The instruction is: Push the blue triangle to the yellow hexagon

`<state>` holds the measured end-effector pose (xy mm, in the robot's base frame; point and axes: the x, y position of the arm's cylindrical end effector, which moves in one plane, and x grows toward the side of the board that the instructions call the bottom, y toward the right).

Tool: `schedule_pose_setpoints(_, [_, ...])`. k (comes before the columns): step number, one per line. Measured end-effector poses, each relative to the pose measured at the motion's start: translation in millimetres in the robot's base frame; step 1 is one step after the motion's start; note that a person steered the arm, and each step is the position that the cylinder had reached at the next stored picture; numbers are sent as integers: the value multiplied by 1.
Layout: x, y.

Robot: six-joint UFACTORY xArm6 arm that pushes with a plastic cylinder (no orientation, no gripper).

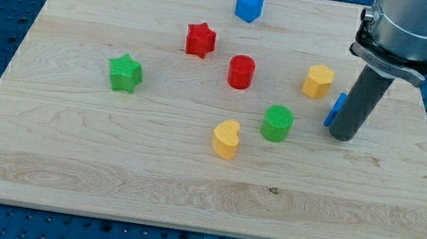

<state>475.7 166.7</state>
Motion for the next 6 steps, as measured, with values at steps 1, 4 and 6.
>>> schedule_pose_setpoints(1, [0, 5])
schedule_pose_setpoints(4, [-3, 21])
schedule_pose_setpoints(6, [-48, -11])
